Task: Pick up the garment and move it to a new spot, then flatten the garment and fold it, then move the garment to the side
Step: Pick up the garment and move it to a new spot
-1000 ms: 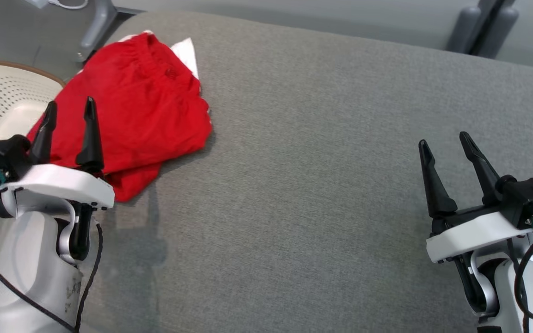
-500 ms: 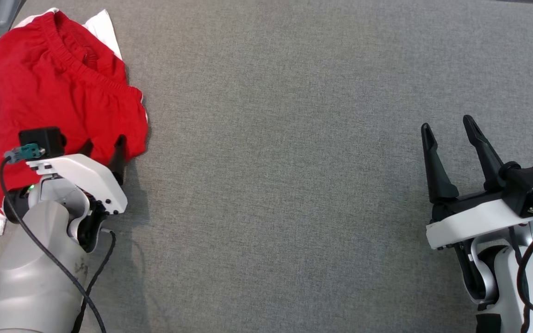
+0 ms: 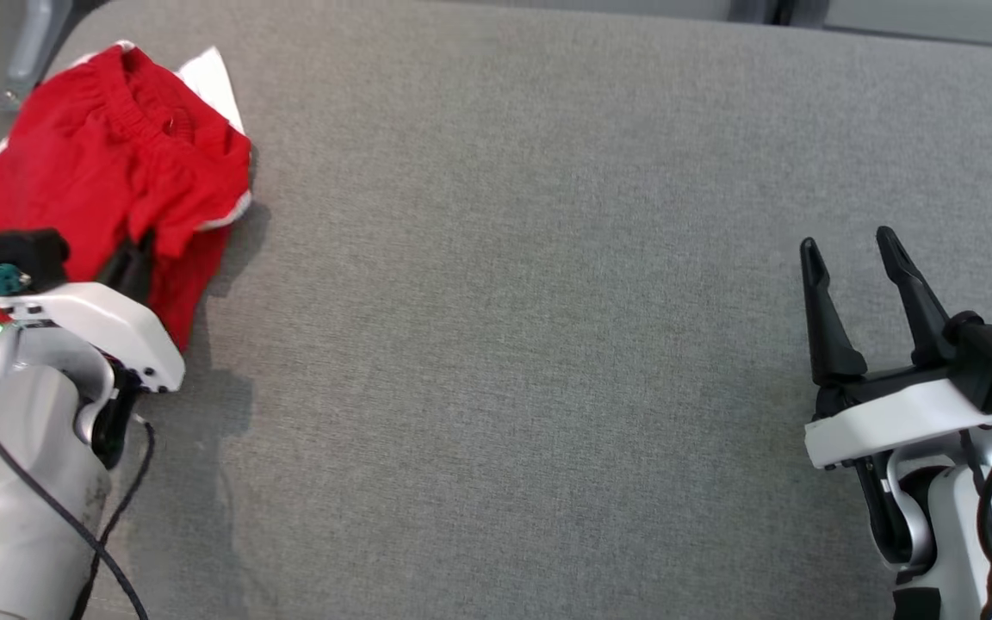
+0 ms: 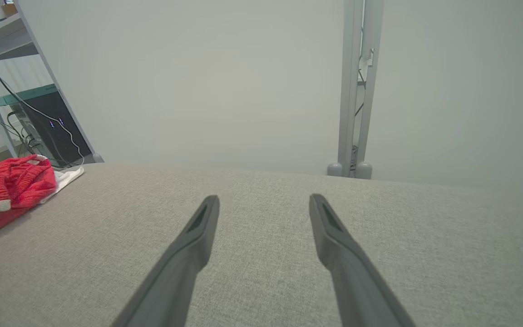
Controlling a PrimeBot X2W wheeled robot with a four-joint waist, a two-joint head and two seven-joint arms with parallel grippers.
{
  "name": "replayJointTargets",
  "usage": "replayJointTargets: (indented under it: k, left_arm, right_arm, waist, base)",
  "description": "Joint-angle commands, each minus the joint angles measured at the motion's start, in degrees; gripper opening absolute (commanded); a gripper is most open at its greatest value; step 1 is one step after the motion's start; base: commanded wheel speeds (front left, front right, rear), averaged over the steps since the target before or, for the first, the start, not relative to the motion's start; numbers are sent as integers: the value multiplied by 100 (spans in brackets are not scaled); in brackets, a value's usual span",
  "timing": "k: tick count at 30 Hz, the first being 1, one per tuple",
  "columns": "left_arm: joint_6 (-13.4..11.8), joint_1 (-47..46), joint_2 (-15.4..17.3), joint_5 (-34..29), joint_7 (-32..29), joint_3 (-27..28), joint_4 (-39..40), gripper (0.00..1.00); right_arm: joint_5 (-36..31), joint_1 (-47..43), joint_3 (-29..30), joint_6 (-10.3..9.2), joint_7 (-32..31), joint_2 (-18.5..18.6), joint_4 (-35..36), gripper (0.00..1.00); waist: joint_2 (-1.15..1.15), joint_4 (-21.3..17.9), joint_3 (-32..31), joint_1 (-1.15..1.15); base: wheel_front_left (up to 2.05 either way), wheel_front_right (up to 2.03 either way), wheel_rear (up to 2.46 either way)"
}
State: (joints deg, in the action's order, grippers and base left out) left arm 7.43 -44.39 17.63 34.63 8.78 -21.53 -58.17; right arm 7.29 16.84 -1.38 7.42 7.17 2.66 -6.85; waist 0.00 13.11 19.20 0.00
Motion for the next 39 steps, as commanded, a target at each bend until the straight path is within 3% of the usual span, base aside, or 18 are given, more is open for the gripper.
replayJointTargets:
  k: [1, 9, 16, 25, 33, 39]
  left_arm:
    - [-23, -73, 73, -59, 146, 18, 21, 0]
    - [-408, 248, 368, -149, 619, 409, 1066, 0]
    - [-964, 1389, 547, -389, 625, 788, 3044, 0]
    - [-1745, 2880, 614, -486, 312, 806, 5503, 0]
    - [-1933, 3215, 565, -584, -63, 518, 6492, 0]
    - [-1742, 2909, 450, -628, -242, 174, 6593, 0]
  right_arm:
    - [47, -91, 34, 13, 66, 39, -40, 100]
    - [154, -372, 225, 13, 171, 42, -41, 100]
    - [226, -651, 267, 13, 196, 41, -31, 100]
    - [295, -871, 368, 13, 146, 41, 173, 100]
    - [231, -763, 311, 13, 99, 43, 390, 100]
    - [287, -701, 286, 13, 77, 40, 526, 100]
  waist:
    - [0, 53, -131, 0]
    - [0, 176, -680, 0]
    - [0, 83, -1147, 0]
    - [0, -220, -1314, 0]
    - [0, -751, -1160, 0]
    - [0, -1444, -978, 0]
  base:
    - [0, 0, 0]
    - [0, 0, 0]
    - [0, 0, 0]
    - [0, 0, 0]
    - [0, 0, 0]
    - [0, 0, 0]
